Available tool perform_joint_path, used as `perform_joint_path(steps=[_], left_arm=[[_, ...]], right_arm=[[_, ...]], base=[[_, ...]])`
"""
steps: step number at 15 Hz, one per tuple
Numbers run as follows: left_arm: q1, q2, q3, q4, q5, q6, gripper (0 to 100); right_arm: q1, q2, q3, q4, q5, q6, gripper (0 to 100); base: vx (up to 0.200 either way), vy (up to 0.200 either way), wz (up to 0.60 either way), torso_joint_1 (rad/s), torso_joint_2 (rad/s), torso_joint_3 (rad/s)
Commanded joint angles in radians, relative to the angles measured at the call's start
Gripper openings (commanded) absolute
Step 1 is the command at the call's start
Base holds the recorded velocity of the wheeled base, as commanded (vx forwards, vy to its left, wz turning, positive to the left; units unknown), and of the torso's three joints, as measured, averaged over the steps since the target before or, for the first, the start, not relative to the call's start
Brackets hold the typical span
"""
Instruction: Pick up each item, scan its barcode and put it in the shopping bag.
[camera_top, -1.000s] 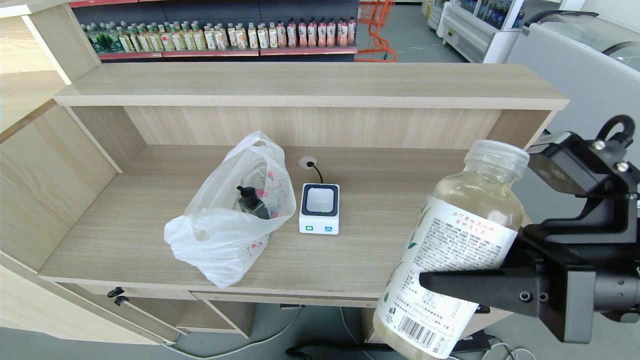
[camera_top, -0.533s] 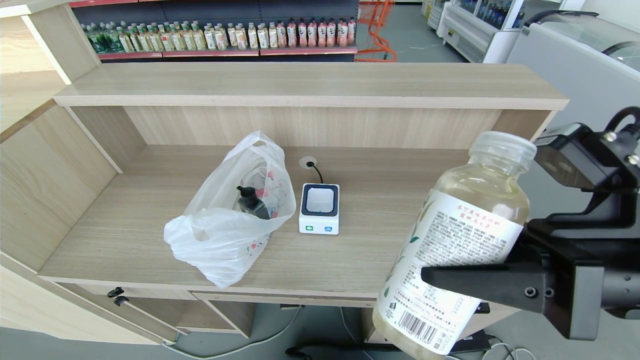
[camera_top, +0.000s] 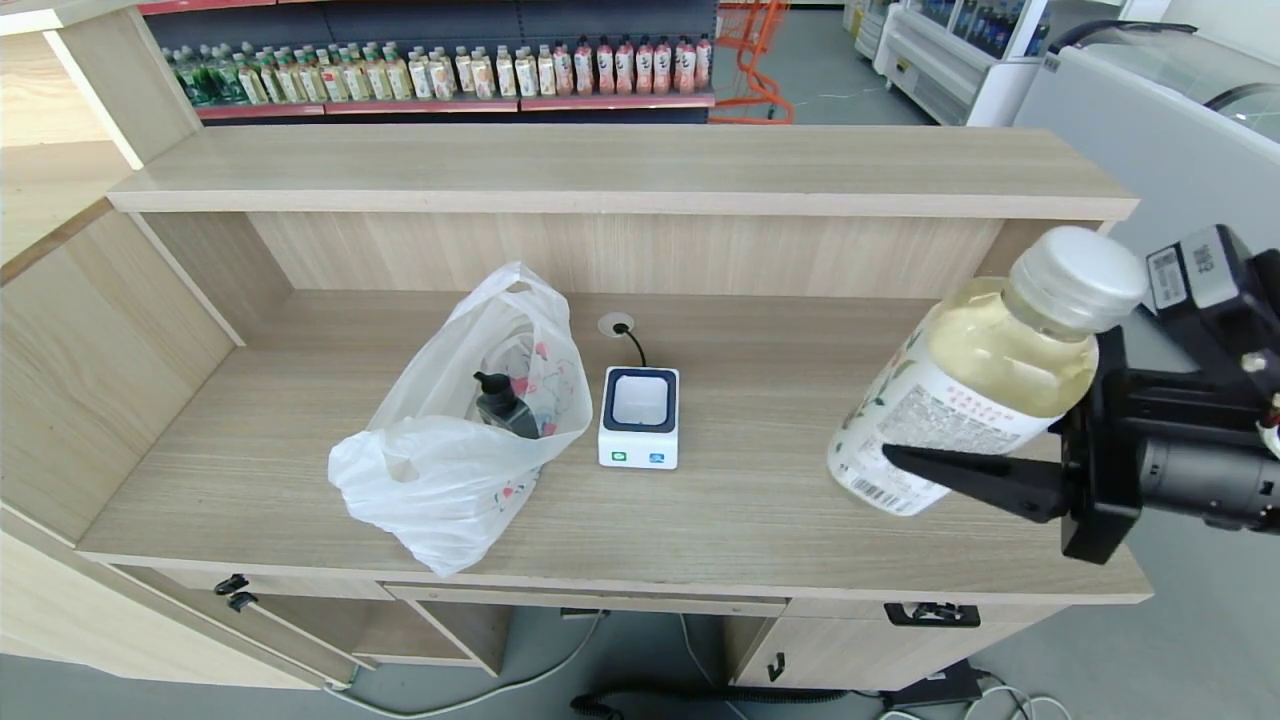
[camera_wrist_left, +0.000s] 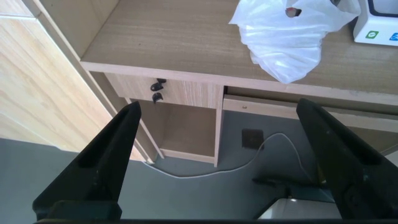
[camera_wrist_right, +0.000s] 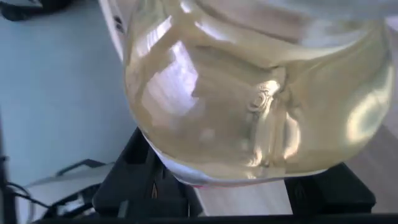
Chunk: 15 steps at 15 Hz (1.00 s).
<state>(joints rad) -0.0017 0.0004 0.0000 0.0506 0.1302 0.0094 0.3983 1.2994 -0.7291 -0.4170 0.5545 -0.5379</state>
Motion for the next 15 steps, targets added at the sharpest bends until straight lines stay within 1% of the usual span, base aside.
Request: perform_joint_path(steps=[1,4,6,9,12,15], left_arm=[[0.000,0.001,0.000,0.000,0.000,0.000,100],[0.002,0.000,0.000,0.000,0.000,0.000,100],[0.000,0.000,0.000,0.000,0.000,0.000,100],[0.000,0.001,0.000,0.000,0.000,0.000,100],[0.000,0.001,0.000,0.000,0.000,0.000,100],[0.000,0.000,0.000,0.000,0.000,0.001,100]], right_arm=[[-0.190,-0.028,0.013,0.000,-0.108,-0.172,0],[-0.309,-0.038,0.039,-0.002,-0.113,-0.358,0],[-0.349,-0.041,0.040,-0.002,-0.110,-0.436,0],[-0.349,-0.041,0.042,-0.002,-0.111,-0.514,0],[-0.349,-0.045,0.082,-0.002,-0.110,-0.516,0],[-0.348,-0.049,0.080,-0.002,-0.113,-0.514,0]], base=[[0.000,0.000,0.00,0.000,0.00,0.000],[0.000,0.000,0.00,0.000,0.00,0.000],[0.000,0.000,0.00,0.000,0.00,0.000],[0.000,0.000,0.00,0.000,0.00,0.000],[0.000,0.000,0.00,0.000,0.00,0.000],[0.000,0.000,0.00,0.000,0.00,0.000]])
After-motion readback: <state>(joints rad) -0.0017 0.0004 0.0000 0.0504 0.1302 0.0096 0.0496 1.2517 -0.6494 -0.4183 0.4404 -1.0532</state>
